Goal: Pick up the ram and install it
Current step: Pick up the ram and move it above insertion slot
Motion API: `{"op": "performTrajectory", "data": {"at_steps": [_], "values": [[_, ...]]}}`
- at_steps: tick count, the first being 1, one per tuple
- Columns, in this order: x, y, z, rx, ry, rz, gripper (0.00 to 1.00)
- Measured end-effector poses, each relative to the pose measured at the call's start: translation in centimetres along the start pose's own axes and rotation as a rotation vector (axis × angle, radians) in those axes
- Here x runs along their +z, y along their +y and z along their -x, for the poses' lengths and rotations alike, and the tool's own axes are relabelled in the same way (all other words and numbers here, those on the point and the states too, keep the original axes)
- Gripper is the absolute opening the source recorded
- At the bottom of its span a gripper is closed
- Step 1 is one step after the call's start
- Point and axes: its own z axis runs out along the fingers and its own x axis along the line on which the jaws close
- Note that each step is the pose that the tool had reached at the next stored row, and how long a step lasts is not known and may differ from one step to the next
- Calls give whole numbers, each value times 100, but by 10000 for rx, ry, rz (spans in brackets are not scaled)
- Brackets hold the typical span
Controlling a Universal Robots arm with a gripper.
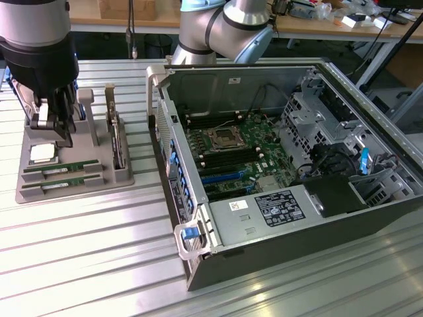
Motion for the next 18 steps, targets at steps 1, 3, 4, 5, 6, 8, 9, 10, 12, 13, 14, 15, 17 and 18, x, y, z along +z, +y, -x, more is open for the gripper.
{"op": "performTrajectory", "data": {"at_steps": [1, 3, 4, 5, 6, 8, 9, 10, 12, 13, 14, 15, 17, 18], "values": [[10, 0, 0, 0, 0, 0, 36], [31, -1, -1, 0, 0, 0, 36], [46, -2, -1, 0, 0, 0, 36], [59, -3, -1, 0, -1, 0, 36], [70, -3, -2, 0, 0, 0, 36], [96, -4, -2, 0, 0, 1, 36], [105, -5, -3, 0, 1, 1, 36], [118, -5, -3, 0, 0, 0, 36], [144, -6, -3, 0, 0, 0, 36], [153, -7, -4, 0, 0, 0, 36], [164, -7, -4, 1, 1, 0, 36], [174, -8, -4, 0, 0, 0, 36], [197, -9, -5, 0, 0, 0, 36], [217, -9, -5, 0, 0, 0, 36]]}}
